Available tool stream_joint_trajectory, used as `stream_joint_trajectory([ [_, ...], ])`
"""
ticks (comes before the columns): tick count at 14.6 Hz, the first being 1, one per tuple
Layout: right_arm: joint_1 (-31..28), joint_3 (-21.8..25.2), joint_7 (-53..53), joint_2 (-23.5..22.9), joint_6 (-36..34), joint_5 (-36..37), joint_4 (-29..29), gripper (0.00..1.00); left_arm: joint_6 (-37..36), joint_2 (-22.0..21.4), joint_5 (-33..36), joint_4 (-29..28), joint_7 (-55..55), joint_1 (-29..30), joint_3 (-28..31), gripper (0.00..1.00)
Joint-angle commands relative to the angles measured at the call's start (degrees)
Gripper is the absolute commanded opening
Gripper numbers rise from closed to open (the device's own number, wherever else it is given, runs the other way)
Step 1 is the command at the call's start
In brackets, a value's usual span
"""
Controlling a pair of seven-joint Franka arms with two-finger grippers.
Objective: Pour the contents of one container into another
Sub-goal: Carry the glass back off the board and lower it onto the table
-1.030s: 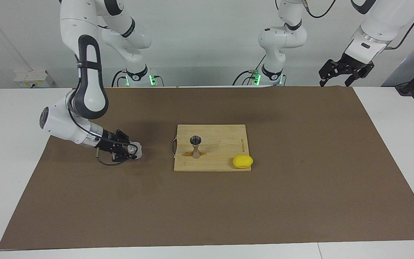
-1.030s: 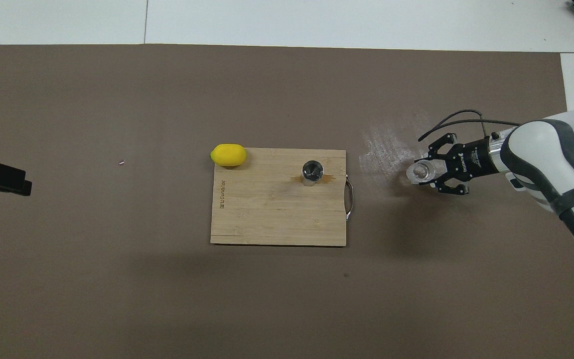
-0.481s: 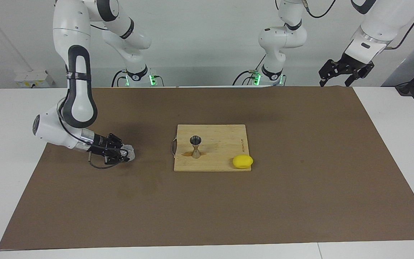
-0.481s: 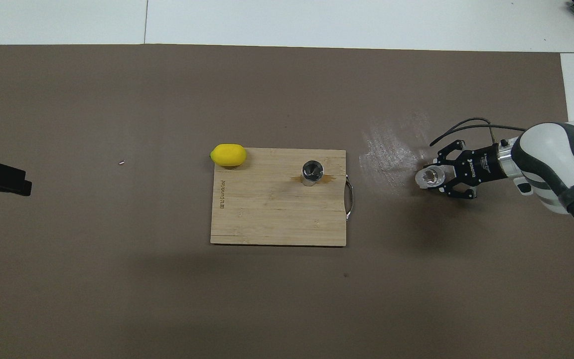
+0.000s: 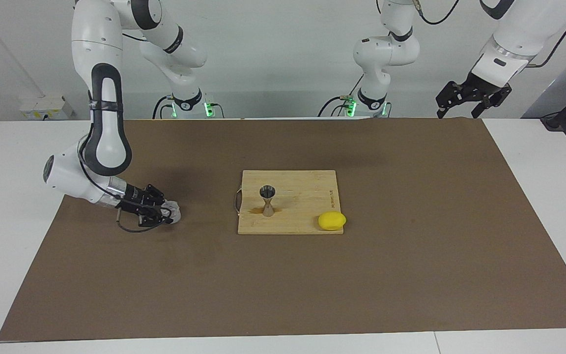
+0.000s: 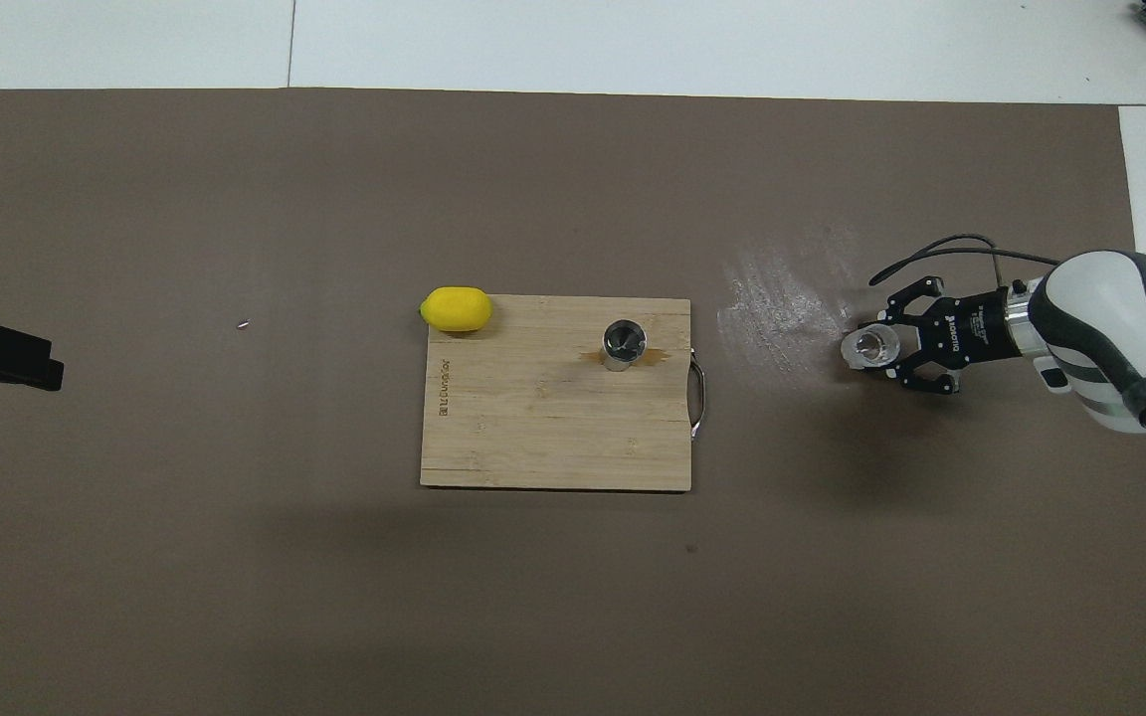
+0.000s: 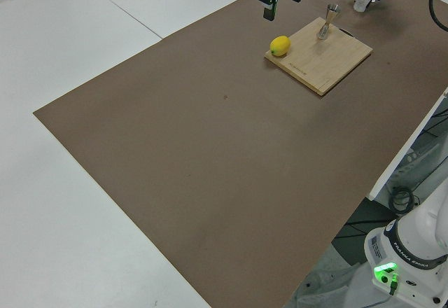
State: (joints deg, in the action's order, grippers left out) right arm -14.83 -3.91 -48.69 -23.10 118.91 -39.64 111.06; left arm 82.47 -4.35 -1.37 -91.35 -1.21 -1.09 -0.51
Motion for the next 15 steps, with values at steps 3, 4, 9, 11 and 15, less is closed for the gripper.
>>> stream_joint_trajectory([
  [3, -2.31, -0.31, 0.88, 0.07, 8.70, -0.88, 2.76, 0.97, -0.38, -1.01, -0.12, -1.11, -0.20, -0.15, 0.24, 1.00],
  [4, -2.48, -0.31, 1.14, 0.16, 8.71, -0.36, 2.67, 0.98, -0.38, -1.01, -0.03, -1.11, -0.20, -0.15, 0.24, 1.00],
  [9, -1.52, -0.40, 1.49, 5.24, 8.71, 9.79, 2.06, 0.98, -0.38, -1.01, -0.12, -1.11, -0.20, -0.15, 0.24, 1.00],
  [11, 1.18, -0.49, 1.58, 8.23, 8.01, 18.68, 1.71, 0.98, -0.38, -1.01, -0.12, -1.11, -0.20, -0.15, 0.24, 1.00],
  [15, 8.12, -0.75, 1.49, 13.86, 3.28, 33.01, 1.09, 0.98, -0.38, -1.01, -0.12, -1.11, -0.20, -0.15, 0.24, 1.00],
])
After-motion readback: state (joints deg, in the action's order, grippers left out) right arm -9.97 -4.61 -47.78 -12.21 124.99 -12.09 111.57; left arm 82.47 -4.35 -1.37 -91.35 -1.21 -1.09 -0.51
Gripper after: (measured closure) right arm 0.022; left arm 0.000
